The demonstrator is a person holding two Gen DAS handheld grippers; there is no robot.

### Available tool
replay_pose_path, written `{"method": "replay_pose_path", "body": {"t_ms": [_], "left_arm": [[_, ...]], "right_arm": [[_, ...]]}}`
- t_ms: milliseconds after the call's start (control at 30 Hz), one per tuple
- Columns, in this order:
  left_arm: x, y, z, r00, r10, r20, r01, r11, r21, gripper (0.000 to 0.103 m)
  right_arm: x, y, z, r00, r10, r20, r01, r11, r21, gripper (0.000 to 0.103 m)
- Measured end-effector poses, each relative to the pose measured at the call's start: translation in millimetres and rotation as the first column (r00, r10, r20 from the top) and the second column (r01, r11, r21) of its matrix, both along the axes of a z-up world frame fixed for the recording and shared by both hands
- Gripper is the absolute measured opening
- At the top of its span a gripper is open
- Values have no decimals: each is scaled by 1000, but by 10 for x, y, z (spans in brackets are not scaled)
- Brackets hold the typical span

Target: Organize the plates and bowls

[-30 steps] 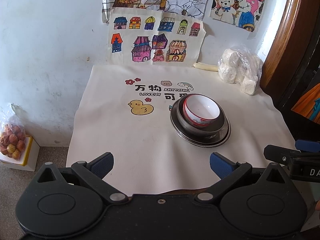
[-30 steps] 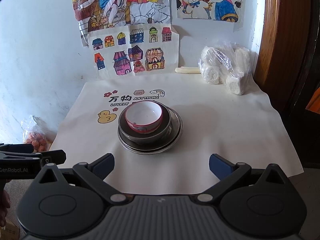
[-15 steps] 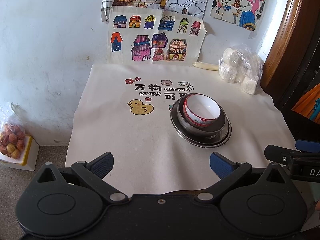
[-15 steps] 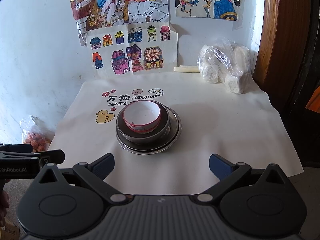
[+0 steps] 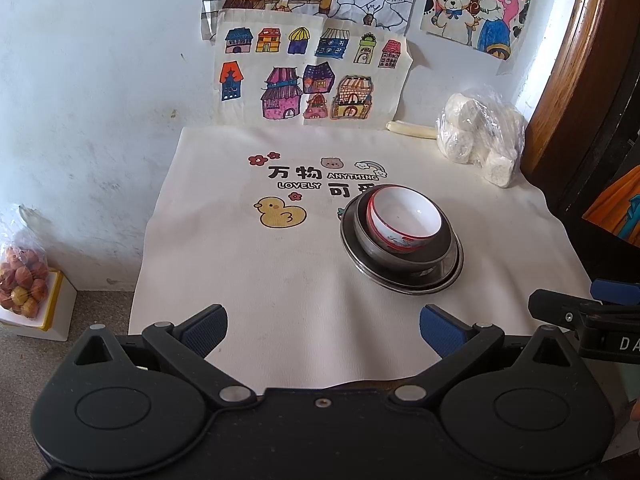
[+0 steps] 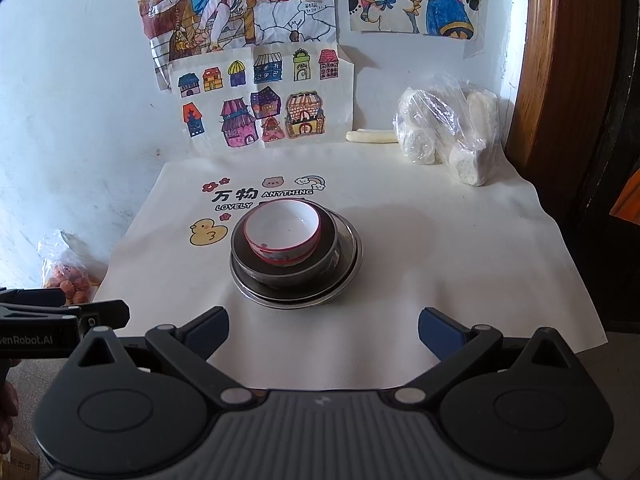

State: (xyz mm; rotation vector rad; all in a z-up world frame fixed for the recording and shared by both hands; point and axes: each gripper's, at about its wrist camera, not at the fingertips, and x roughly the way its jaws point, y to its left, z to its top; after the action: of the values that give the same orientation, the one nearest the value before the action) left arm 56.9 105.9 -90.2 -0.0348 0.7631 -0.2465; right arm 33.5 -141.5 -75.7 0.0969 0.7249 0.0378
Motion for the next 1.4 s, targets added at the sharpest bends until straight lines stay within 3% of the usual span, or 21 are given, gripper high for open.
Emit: {"method": "replay_pose_path", "body": {"t_ms": [1400], "left_arm": [[31,54,22,1000,19,2,-19,1000,3,102]], "right_arm": [[-52,38,-6,999,-34,-2,34,999,-16,103]]}}
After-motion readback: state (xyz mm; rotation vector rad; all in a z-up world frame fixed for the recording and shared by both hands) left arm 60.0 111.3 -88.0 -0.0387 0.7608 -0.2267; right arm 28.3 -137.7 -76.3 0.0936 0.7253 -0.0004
